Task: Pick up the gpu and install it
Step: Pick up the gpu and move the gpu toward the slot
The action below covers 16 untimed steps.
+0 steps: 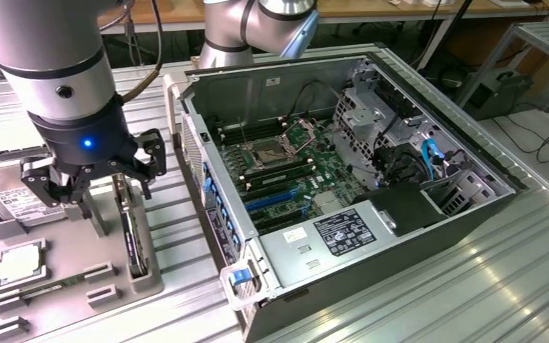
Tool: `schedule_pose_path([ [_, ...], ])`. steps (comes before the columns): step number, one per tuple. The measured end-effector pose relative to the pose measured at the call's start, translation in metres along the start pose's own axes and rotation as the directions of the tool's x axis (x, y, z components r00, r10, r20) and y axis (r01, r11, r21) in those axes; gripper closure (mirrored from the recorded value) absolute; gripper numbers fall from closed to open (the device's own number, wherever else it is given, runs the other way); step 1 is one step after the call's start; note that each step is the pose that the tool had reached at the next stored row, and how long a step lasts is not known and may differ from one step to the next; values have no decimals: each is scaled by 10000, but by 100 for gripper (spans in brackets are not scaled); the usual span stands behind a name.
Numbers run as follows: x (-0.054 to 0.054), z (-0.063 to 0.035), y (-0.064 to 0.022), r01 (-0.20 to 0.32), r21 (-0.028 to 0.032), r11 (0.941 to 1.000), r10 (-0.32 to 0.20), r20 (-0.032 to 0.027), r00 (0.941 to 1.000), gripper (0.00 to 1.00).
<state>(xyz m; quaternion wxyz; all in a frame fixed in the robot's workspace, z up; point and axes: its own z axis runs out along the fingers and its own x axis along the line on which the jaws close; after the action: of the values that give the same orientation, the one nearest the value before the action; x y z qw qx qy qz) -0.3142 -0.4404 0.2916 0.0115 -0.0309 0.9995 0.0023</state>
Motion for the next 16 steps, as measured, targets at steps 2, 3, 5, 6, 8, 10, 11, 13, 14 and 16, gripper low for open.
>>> schedule_pose_path([
  [2, 2, 89, -4, 98, -2, 10000, -98, -2, 10000, 22],
  [3, 5, 142, -14, 88, -2, 10000, -88, 0, 10000, 22],
  [5, 7, 236, -18, 88, -2, 10000, -88, 1, 10000, 22],
  [6, 8, 284, -18, 88, -1, 10000, -88, -1, 10000, 22],
  [8, 10, 368, -18, 73, -2, 10000, -73, 1, 10000, 22],
  [10, 11, 407, -19, -55, 1, 10000, 55, 1, 10000, 22],
  [11, 12, 427, -20, -130, 3, 9999, 130, 1, 9999, 22],
  [13, 13, 490, -21, -217, 5, 9998, 217, 3, 9998, 22],
  [14, 14, 525, -21, -226, 6, 9997, 226, 2, 9997, 22],
  [16, 14, 581, -21, -229, 20, 9997, 229, 25, 9997, 22],
])
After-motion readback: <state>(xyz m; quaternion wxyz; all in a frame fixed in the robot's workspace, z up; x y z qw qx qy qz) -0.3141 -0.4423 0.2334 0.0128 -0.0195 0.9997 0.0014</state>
